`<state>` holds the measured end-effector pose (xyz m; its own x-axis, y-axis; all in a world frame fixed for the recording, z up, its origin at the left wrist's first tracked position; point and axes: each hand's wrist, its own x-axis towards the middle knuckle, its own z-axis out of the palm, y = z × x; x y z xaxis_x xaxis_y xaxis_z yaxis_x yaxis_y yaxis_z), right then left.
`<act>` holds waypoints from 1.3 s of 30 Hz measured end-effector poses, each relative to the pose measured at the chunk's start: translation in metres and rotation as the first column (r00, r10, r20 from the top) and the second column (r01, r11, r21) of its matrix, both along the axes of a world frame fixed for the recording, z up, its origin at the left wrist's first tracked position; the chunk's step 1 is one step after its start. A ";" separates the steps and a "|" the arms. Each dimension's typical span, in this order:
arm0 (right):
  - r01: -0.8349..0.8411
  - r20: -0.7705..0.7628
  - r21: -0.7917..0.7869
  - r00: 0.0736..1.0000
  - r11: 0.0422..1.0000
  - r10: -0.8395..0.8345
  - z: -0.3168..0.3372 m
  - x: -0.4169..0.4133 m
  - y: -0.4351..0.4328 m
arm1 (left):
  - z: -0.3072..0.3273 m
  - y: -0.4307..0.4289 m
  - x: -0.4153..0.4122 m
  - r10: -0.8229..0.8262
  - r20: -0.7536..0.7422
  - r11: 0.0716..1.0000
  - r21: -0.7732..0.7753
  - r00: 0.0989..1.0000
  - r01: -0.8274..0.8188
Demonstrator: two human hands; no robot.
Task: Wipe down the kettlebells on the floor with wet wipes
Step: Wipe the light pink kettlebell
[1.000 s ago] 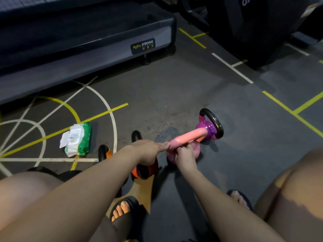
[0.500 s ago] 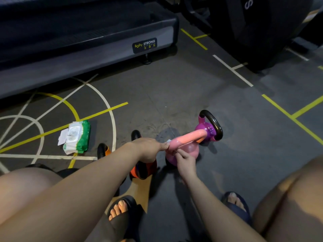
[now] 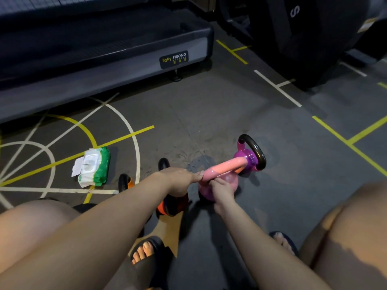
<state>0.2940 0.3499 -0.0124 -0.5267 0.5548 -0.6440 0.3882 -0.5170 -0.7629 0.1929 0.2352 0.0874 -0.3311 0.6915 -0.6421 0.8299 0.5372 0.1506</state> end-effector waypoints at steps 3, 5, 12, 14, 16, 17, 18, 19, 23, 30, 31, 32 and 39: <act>0.174 -0.221 -0.558 0.911 0.811 -0.348 0.002 0.007 0.001 | -0.005 0.000 -0.001 0.012 -0.004 1.000 -0.010 1.000 -0.013; 0.206 -0.229 -0.688 0.848 0.696 -0.477 0.003 0.009 0.002 | -0.005 0.000 0.000 0.012 -0.001 1.000 -0.012 1.000 -0.012; -0.061 -0.243 -0.224 0.970 0.973 0.005 -0.008 0.023 0.005 | -0.003 0.003 0.000 0.021 -0.021 1.000 0.015 1.000 -0.021; -0.124 -0.162 -0.001 0.979 0.992 0.123 -0.013 0.020 0.011 | -0.002 0.005 -0.001 0.015 -0.017 1.000 0.013 1.000 -0.014; -0.243 0.023 0.325 0.968 0.914 0.250 -0.019 0.016 0.020 | 0.004 0.008 0.001 0.009 0.002 1.000 0.018 1.000 -0.009; -0.336 0.143 0.467 0.942 0.818 0.305 -0.021 0.014 0.023 | 0.006 0.009 0.002 0.005 0.006 1.000 0.017 1.000 -0.005; -0.420 0.239 0.554 0.907 0.719 0.346 -0.025 0.013 0.025 | 0.008 0.009 0.003 0.002 0.005 1.000 0.017 1.000 -0.003; -0.479 0.307 0.605 0.877 0.636 0.370 -0.029 0.013 0.025 | 0.009 0.009 0.003 0.002 0.005 1.000 0.014 1.000 -0.002; -0.520 0.443 0.812 0.845 0.264 0.300 -0.042 0.020 0.019 | 0.008 0.008 0.003 0.008 -0.001 1.000 0.005 1.000 -0.008; -0.412 0.309 0.832 0.900 0.370 0.307 -0.027 0.020 0.012 | 0.003 0.005 0.002 0.008 -0.015 1.000 0.007 1.000 -0.008; -0.374 0.281 0.790 0.925 0.486 0.255 -0.022 0.016 0.006 | 0.003 0.004 0.002 0.007 -0.015 1.000 0.004 1.000 -0.007; -0.287 0.235 0.726 0.958 0.625 0.167 -0.018 0.013 0.001 | 0.004 0.004 0.002 0.006 -0.015 1.000 0.002 1.000 -0.006; 0.303 -0.255 -0.427 0.863 0.852 -0.435 0.009 0.005 0.005 | 0.006 0.007 0.001 -0.023 -0.028 1.000 0.017 0.999 0.024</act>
<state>0.2992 0.3548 -0.0033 -0.5460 0.5140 -0.6616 -0.1292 -0.8319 -0.5397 0.1937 0.2427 0.0934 -0.3325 0.7104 -0.6204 0.8464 0.5149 0.1361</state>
